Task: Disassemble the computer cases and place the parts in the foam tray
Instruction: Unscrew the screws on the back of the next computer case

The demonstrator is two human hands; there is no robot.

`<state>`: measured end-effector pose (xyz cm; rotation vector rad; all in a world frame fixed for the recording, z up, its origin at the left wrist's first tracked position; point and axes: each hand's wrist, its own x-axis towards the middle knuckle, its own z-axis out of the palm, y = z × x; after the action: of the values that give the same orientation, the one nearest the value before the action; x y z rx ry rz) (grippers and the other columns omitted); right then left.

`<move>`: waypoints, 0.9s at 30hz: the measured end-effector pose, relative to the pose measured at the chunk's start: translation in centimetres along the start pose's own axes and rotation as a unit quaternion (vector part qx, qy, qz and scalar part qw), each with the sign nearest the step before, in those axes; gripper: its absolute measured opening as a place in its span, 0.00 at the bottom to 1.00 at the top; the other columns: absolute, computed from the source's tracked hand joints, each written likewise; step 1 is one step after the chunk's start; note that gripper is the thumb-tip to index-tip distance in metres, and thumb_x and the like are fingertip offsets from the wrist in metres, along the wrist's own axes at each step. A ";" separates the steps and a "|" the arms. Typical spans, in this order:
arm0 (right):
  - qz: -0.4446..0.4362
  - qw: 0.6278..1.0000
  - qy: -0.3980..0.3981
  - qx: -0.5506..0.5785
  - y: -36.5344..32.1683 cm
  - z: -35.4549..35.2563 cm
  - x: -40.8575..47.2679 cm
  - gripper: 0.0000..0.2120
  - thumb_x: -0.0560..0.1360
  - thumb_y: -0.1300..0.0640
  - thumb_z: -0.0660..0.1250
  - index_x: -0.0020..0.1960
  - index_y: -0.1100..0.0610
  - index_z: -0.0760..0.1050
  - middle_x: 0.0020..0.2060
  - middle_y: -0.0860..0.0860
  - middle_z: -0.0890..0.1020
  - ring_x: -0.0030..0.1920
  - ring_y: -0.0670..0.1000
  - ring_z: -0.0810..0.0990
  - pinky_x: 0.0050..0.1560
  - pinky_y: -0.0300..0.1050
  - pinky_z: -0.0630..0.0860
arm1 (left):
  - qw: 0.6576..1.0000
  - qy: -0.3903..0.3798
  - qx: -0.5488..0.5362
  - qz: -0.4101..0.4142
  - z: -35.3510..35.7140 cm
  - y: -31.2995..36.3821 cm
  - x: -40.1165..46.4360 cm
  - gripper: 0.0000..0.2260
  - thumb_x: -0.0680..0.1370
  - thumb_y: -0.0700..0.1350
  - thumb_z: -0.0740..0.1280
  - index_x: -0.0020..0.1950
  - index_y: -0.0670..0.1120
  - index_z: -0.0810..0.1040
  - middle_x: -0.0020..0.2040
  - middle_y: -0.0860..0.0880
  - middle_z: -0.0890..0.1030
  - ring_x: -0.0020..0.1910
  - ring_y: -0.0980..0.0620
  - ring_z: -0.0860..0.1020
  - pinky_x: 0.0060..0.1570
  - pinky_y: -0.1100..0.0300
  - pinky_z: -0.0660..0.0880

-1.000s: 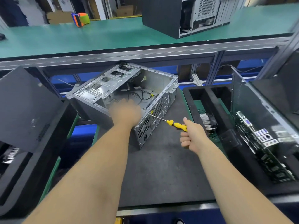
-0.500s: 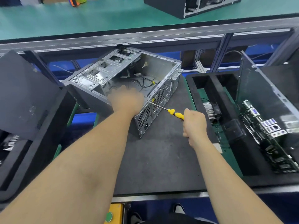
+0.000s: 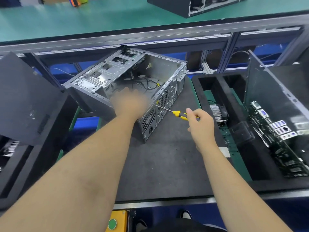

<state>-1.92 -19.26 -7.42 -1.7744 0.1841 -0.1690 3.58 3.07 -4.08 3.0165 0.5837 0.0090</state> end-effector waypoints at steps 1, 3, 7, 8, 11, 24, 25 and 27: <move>0.033 0.999 0.005 0.033 -0.1 0.1 0.0 0.19 0.79 0.49 0.67 0.38 0.62 0.71 0.27 0.44 0.72 0.27 0.46 0.68 0.35 0.46 0.70 | 1.000 0.001 -0.002 0.000 0.0 0.0 0.0 0.23 0.81 0.56 0.47 0.68 0.50 0.73 0.72 0.44 0.68 0.68 0.37 0.66 0.67 0.38 0.60; 0.087 0.991 0.017 0.101 -0.3 0.2 0.0 0.15 0.77 0.50 0.70 0.38 0.59 0.75 0.28 0.44 0.74 0.25 0.46 0.67 0.32 0.46 0.70 | 1.000 0.002 -0.002 0.001 -0.1 -0.1 0.0 0.23 0.81 0.56 0.47 0.68 0.50 0.73 0.72 0.45 0.68 0.69 0.37 0.66 0.67 0.39 0.60; 0.133 0.971 0.011 0.198 -1.0 0.4 -0.4 0.11 0.77 0.53 0.73 0.38 0.55 0.77 0.36 0.53 0.80 0.31 0.49 0.67 0.31 0.43 0.69 | 1.000 0.003 -0.008 0.000 0.0 -0.1 -0.1 0.23 0.82 0.57 0.47 0.69 0.51 0.73 0.73 0.45 0.68 0.69 0.38 0.66 0.67 0.39 0.60; 0.145 0.967 0.006 0.209 -1.2 0.4 -0.5 0.12 0.77 0.51 0.71 0.39 0.55 0.76 0.35 0.53 0.78 0.30 0.49 0.66 0.30 0.43 0.68 | 1.000 0.004 -0.007 0.000 0.0 -0.1 -0.1 0.23 0.82 0.57 0.47 0.69 0.51 0.73 0.73 0.46 0.67 0.69 0.38 0.66 0.67 0.39 0.60; 0.223 0.953 -0.021 0.202 -1.9 0.0 -0.3 0.17 0.82 0.42 0.60 0.42 0.55 0.72 0.26 0.49 0.66 0.24 0.48 0.59 0.24 0.39 0.60 | 1.000 0.006 -0.010 -0.001 0.1 -0.1 -0.1 0.23 0.82 0.57 0.47 0.69 0.51 0.74 0.73 0.46 0.68 0.69 0.38 0.65 0.67 0.40 0.59; -0.072 0.997 -0.041 -0.005 -0.4 -1.2 -0.2 0.11 0.79 0.52 0.66 0.38 0.50 0.73 0.27 0.43 0.69 0.30 0.49 0.65 0.30 0.39 0.65 | 1.000 0.011 -0.008 0.000 0.3 0.0 0.2 0.24 0.81 0.57 0.47 0.68 0.51 0.74 0.72 0.45 0.69 0.68 0.38 0.66 0.66 0.40 0.60; -0.049 0.998 -0.036 0.031 -0.4 -1.0 -0.2 0.10 0.78 0.52 0.67 0.39 0.50 0.75 0.28 0.45 0.69 0.31 0.49 0.65 0.32 0.41 0.67 | 1.000 0.012 -0.008 -0.001 0.3 -0.1 0.2 0.24 0.81 0.57 0.47 0.68 0.51 0.74 0.71 0.45 0.69 0.68 0.38 0.66 0.66 0.40 0.60; 0.033 0.992 -0.029 0.117 -0.9 -0.6 -0.3 0.09 0.78 0.53 0.70 0.39 0.50 0.79 0.30 0.51 0.69 0.31 0.50 0.66 0.34 0.46 0.70 | 1.000 0.014 -0.008 -0.002 0.3 -0.2 0.2 0.24 0.81 0.57 0.47 0.68 0.51 0.75 0.70 0.46 0.69 0.67 0.39 0.66 0.65 0.41 0.61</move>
<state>-2.30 -19.54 -6.44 -1.5361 0.1744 -0.0878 3.66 3.29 -4.37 3.0050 0.5904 0.0566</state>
